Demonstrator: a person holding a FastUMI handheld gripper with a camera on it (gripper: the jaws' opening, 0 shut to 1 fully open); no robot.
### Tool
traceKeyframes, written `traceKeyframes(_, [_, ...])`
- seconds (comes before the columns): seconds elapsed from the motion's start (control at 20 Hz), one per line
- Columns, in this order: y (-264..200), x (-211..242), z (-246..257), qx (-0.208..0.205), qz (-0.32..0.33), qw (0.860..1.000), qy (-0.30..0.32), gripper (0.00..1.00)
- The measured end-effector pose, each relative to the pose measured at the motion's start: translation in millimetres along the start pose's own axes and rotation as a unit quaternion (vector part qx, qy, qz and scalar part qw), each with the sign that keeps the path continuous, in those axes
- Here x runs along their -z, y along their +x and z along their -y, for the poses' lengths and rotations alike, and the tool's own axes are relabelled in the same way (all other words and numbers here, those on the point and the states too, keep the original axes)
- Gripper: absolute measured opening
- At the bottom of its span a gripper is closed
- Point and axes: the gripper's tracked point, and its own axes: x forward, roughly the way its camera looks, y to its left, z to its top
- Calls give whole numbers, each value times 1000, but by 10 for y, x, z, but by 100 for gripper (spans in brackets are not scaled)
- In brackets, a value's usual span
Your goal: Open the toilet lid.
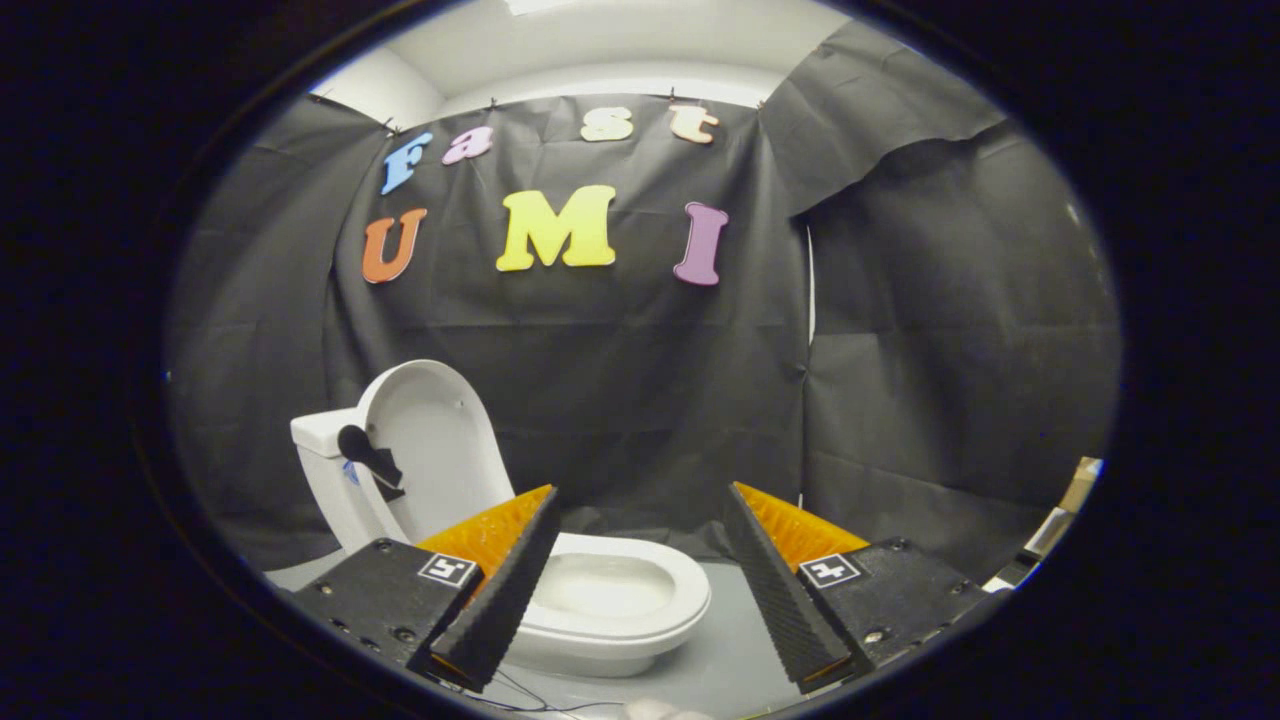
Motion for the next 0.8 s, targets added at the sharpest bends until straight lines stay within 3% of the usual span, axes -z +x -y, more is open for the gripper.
traceKeyframes(0.2, [-19, -83, -38, 4, 11, 1000, -16, 100])
traceKeyframes(0.8, [-111, -165, 133, 22, 11, 1000, 16, 100])
